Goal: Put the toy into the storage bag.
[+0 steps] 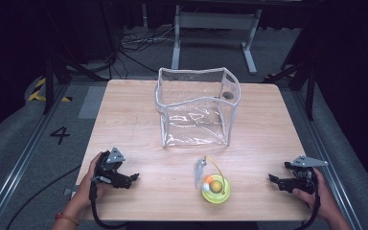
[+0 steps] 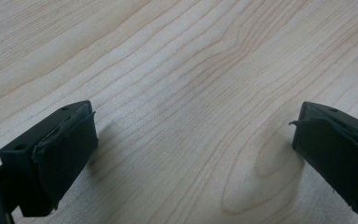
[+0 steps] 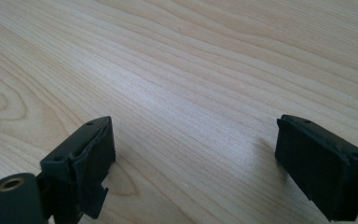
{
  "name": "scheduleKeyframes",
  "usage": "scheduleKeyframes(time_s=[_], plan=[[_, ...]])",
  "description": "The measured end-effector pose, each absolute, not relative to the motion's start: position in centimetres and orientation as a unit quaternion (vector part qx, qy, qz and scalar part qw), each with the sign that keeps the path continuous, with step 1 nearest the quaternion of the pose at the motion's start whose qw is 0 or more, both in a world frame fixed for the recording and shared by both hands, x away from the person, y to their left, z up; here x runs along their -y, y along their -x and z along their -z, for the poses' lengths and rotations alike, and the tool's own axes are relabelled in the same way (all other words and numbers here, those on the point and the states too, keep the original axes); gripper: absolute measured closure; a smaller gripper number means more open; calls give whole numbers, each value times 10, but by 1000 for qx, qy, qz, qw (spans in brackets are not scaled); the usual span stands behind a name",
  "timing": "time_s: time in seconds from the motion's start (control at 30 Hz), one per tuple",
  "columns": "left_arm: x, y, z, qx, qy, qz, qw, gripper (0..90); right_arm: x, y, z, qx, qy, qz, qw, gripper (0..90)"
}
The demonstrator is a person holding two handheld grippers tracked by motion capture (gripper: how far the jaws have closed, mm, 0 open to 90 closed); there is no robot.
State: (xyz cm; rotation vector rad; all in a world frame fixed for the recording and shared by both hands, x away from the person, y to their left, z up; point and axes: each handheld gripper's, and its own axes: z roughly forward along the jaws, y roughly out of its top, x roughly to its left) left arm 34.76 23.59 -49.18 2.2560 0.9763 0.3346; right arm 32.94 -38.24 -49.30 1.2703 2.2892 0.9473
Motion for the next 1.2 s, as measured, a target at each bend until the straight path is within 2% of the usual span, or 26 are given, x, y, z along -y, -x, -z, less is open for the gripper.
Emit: scheduleKeyframes(time_s=[0.37, 0.57, 0.67, 0.9, 1.2], plan=[[-236, -342, 492, -380, -856, -136, 323, 5, 384, -341, 486, -849, -408, -305, 138, 122], [-236, -342, 492, -380, -856, -136, 323, 5, 383, -345, 484, -853, -408, -298, 135, 118], [-236, -342, 492, -380, -856, -136, 323, 5, 381, -346, 480, -861, -397, -291, 128, 204], [-236, -342, 492, -380, -856, -136, 323, 5, 364, -344, 460, -886, -357, -273, 119, 195], [-236, -342, 492, -380, -856, -136, 323, 5, 322, -339, 433, -915, -290, -259, 105, 201]])
